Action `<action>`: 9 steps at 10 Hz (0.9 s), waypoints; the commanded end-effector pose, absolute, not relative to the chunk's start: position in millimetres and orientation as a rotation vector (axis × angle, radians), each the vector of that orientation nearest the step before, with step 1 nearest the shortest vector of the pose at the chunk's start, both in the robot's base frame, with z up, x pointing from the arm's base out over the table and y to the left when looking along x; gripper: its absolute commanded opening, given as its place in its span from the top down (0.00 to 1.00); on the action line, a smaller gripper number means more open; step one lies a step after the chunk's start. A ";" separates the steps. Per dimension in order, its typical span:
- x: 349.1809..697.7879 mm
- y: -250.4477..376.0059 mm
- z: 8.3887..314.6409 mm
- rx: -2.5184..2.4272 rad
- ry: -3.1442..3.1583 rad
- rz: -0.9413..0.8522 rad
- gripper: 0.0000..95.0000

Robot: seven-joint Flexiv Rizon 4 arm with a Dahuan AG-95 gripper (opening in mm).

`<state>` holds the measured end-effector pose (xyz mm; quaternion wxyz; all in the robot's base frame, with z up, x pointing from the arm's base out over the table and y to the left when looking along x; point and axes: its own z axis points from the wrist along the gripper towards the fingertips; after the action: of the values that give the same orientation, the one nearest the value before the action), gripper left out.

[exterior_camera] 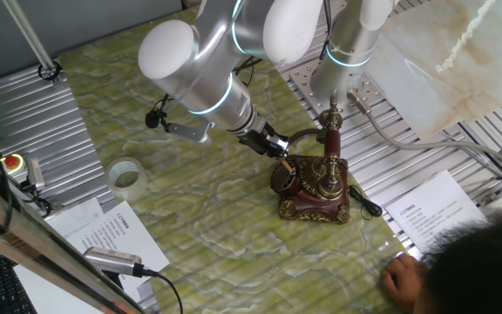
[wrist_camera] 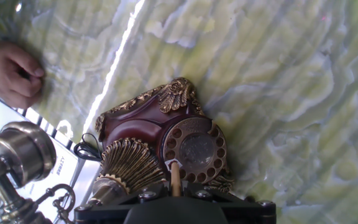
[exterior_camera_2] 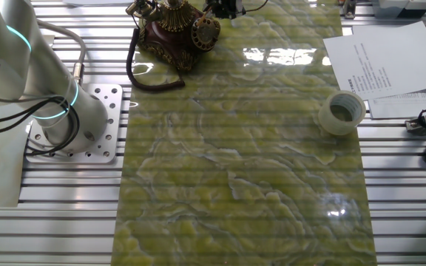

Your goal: Dial a number on an old rotary phone

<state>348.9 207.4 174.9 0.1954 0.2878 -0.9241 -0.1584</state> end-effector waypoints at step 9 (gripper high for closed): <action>348.8 210.1 171.3 0.838 -2.568 -0.462 1.00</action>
<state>348.3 210.0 170.8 0.1991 0.3008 -0.9178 -0.1658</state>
